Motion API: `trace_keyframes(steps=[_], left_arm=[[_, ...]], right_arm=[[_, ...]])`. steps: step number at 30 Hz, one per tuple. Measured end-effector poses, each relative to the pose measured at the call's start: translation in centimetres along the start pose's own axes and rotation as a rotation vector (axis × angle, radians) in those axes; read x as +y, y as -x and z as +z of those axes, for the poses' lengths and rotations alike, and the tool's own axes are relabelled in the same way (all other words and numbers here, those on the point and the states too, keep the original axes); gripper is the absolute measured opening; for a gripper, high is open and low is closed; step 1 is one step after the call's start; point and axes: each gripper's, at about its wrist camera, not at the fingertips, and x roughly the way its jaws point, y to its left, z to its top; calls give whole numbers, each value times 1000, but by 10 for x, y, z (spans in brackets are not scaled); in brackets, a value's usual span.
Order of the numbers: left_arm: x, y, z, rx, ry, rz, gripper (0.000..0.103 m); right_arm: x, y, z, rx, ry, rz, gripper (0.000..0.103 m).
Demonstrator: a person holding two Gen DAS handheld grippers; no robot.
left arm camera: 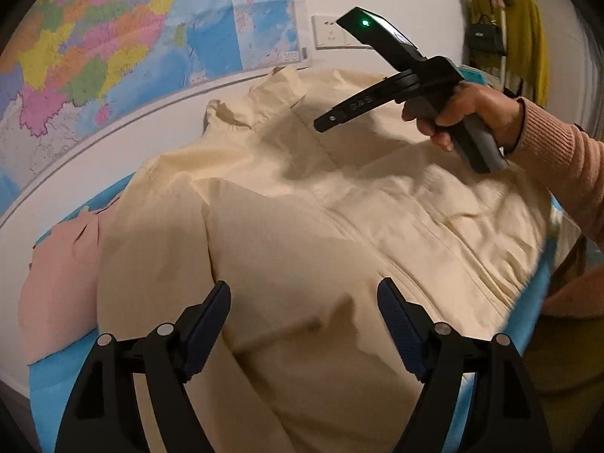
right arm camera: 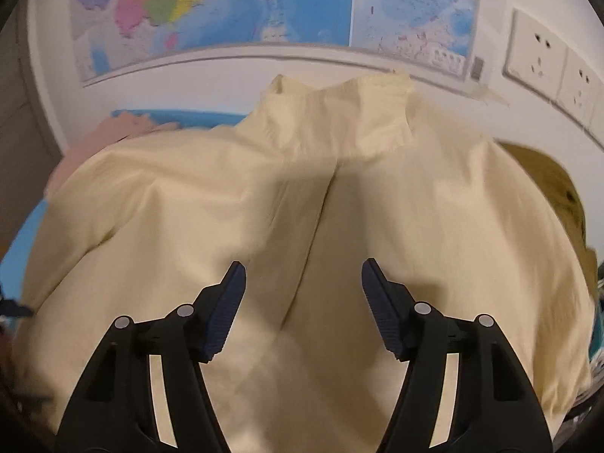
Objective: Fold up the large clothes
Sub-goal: 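Lay the shirt flat on the bed and open both grippers, then grasp the cream shirt collar with the right gripper and lift it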
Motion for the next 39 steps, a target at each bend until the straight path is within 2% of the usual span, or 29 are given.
trace_keyframes(steps=[3,6,9,10,11,12,13,17,19,22,24,26,28,30,33,35,37,38,39], left_arm=[[8,-25,10,57,28,-7,79],[10,-35,15,70,18,-27,70],[11,-38,21,72,7,-54,67],[11,-39,22,73,7,-60,66],[12,-40,23,73,10,-66,66],[12,-41,25,73,12,-73,64],[14,-43,27,75,15,-83,61],[22,-46,32,78,49,-124,51],[25,-45,35,73,69,-136,44],[36,-37,43,43,106,-136,41],[46,-26,50,-8,146,-155,40],[54,-20,57,-47,158,-134,41],[56,-22,62,-68,155,-91,46],[57,-34,64,-42,156,-57,50],[52,-49,55,21,145,-65,52],[47,-43,43,26,132,-67,52],[48,-30,34,19,132,-88,63],[47,-22,29,13,136,-98,63],[47,-15,24,-1,138,-105,63]], right_arm=[[4,-18,13,4,2,-21,67],[9,-43,25,50,8,-18,71],[19,-64,28,89,74,-80,73],[21,-68,29,92,83,-96,63],[21,-71,29,91,101,-119,47],[21,-73,28,97,111,-138,39],[19,-76,28,104,117,-156,5],[3,-62,32,96,96,-107,3],[2,-43,37,35,105,-100,3],[-4,-5,53,-84,90,-111,3],[-8,21,69,-170,93,-134,3],[-22,35,87,-223,56,-148,3],[-27,31,100,-245,54,-180,3],[-37,22,106,-239,25,-174,3],[-38,-11,99,-189,54,-209,3],[-33,-26,91,-161,72,-216,5],[-40,-22,79,-140,81,-199,11],[-45,-13,74,-143,71,-190,25],[-48,-2,71,-157,62,-182,33]])
